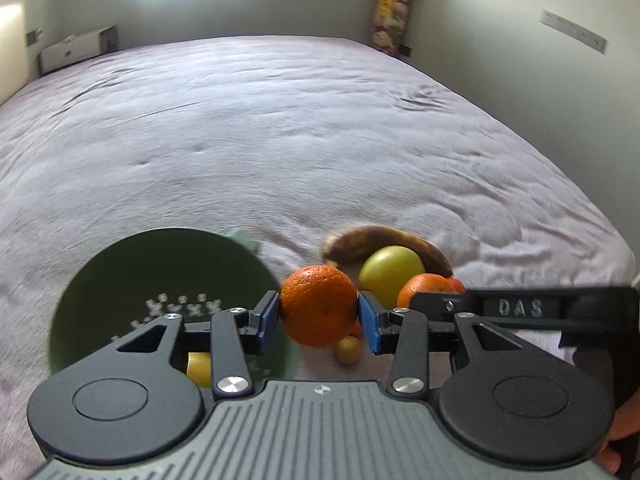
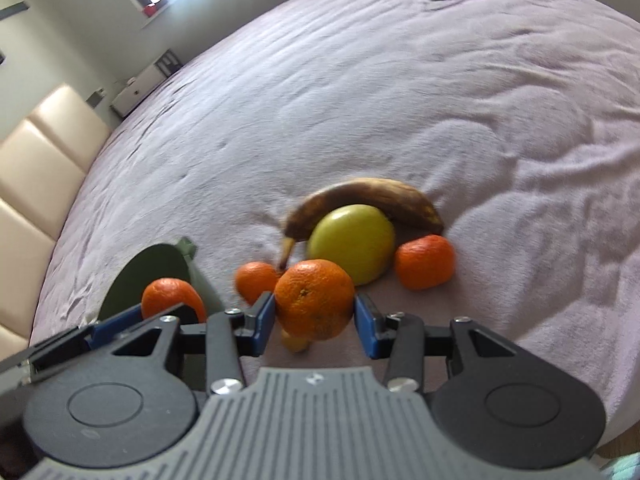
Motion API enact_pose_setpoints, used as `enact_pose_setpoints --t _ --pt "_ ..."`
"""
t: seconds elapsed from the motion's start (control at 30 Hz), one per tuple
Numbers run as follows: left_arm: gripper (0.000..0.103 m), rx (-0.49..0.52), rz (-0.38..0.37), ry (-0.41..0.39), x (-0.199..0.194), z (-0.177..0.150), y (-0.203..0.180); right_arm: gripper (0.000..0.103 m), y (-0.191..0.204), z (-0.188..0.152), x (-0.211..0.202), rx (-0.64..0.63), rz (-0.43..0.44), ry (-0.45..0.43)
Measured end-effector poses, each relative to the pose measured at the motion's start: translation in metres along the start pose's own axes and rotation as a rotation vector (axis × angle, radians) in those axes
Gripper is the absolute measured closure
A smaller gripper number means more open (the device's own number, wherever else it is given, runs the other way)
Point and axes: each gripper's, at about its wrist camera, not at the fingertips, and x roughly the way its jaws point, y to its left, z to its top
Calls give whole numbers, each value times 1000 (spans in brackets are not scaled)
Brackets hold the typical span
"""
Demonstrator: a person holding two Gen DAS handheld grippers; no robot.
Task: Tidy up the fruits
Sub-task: 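Carry both held tangerines over the green colander and lower them inside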
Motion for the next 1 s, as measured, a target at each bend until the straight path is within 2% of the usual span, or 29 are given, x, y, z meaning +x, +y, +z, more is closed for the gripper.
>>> enact_pose_setpoints --t 0.27,0.53,0.73,1.0 --pt "55 -181 62 23 -20 8 54 62 44 -7 -6 -150 95 -3" --pt "55 -273 107 61 -24 1 88 62 95 -20 -7 -360 172 -2" --pt "55 -315 158 97 -19 -4 106 62 131 -26 7 -570 158 31" --pt "55 -322 181 128 -4 -7 113 62 150 -21 43 -687 96 69"
